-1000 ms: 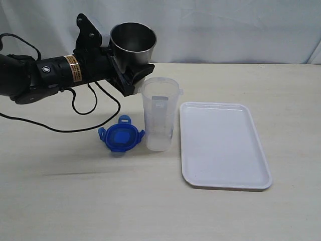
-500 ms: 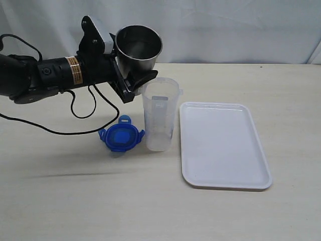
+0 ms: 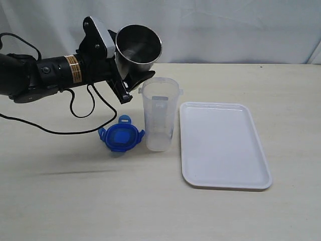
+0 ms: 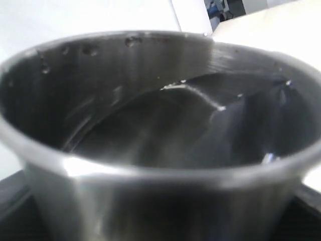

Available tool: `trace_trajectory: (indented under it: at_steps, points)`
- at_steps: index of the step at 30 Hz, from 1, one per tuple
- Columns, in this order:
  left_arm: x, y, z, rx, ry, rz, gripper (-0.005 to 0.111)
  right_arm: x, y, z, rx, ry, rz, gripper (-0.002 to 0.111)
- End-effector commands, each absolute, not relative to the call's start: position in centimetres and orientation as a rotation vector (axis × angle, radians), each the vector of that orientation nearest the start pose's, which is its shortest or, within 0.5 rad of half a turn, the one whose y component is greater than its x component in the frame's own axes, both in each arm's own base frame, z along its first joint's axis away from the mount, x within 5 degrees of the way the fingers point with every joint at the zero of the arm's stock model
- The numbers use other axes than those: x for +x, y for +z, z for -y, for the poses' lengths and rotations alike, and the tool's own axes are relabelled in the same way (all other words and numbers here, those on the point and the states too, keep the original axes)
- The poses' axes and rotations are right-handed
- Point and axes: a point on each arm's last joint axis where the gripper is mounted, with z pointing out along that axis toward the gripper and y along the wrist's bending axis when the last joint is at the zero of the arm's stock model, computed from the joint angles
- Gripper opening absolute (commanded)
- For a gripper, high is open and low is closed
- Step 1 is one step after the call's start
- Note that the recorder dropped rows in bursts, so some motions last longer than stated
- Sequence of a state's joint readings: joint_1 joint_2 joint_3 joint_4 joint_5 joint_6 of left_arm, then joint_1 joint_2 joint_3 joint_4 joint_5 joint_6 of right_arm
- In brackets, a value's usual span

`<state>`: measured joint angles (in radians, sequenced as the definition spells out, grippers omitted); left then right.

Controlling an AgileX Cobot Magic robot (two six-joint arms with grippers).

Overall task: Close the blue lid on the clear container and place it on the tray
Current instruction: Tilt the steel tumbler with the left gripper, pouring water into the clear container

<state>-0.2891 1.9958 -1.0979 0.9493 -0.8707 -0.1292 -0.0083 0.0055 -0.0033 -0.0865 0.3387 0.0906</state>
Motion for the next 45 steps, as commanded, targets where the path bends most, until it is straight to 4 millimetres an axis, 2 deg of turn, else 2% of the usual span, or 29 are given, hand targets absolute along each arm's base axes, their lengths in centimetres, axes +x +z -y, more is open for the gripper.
trace_trajectory:
  at_steps: [1,45]
  points:
    - [37.72,20.03,17.34,1.130,-0.357,-1.224,0.000,5.35,18.25,0.30,0.031,-0.026,-1.823,0.005]
    - [38.10,19.93,17.06,1.253,-0.117,-1.098,0.000,5.35,18.25,0.30,0.031,-0.026,-1.823,0.005]
